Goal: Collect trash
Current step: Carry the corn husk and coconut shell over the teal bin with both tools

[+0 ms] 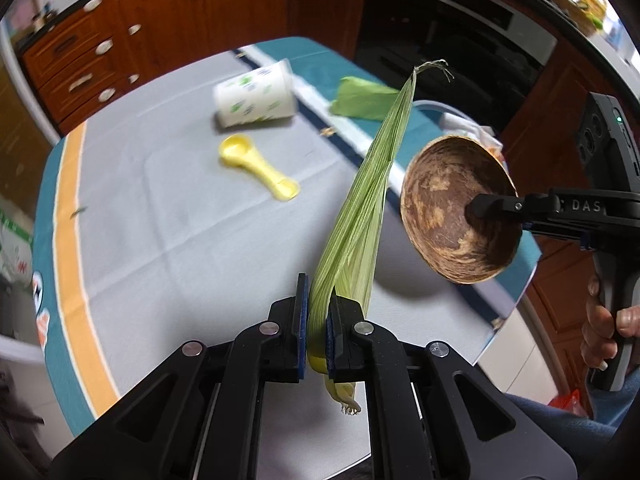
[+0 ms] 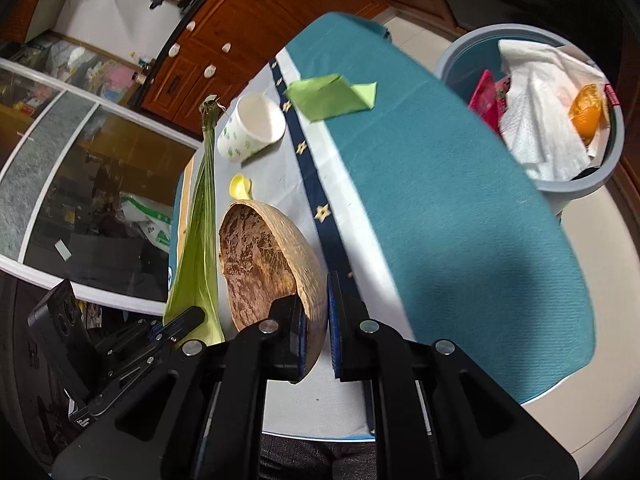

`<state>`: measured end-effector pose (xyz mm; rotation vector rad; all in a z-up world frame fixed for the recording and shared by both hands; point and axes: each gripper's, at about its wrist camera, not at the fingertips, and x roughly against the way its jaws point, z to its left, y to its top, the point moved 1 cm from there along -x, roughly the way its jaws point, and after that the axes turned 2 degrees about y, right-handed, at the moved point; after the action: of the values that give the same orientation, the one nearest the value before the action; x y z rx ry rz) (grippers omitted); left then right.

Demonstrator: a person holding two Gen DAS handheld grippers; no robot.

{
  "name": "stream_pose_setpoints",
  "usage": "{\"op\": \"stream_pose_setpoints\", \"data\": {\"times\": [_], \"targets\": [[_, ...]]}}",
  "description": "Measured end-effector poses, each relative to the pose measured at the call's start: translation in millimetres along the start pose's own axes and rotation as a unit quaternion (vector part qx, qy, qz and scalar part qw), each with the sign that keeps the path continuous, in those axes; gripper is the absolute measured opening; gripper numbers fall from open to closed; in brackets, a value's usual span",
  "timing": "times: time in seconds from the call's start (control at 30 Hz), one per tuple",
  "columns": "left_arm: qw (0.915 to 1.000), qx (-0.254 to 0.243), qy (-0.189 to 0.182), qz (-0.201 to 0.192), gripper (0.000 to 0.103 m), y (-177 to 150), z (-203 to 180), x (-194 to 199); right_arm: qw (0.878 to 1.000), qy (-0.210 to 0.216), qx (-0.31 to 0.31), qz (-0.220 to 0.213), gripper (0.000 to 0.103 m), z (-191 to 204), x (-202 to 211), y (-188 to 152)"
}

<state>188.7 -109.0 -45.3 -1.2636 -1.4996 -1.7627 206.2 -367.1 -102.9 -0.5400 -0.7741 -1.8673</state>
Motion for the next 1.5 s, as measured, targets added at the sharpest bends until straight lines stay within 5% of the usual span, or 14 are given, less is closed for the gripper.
{"op": "stream_pose_setpoints", "data": {"times": [0.63,0.97,1.5], "targets": [[0.9897,-0.115,-0.085,-0.001,0.007,134.2,-162.7,-43.4,0.987,-0.025,-0.076,-0.143,0.009,-99.8,126.9,69.5],[0.9890,-0.110,-0.099,0.009,0.008,180.2,-206.9,-80.3,0.983,-0.049,-0.087,-0.153,0.010,-132.4,143.2,98.8],[0.9930,-0.077,-0.065,0.062,0.008,195.1,-212.8,-164.2,0.984,-0.095,-0.091,-0.117,0.013,-167.9,102.6,125.0]]}}
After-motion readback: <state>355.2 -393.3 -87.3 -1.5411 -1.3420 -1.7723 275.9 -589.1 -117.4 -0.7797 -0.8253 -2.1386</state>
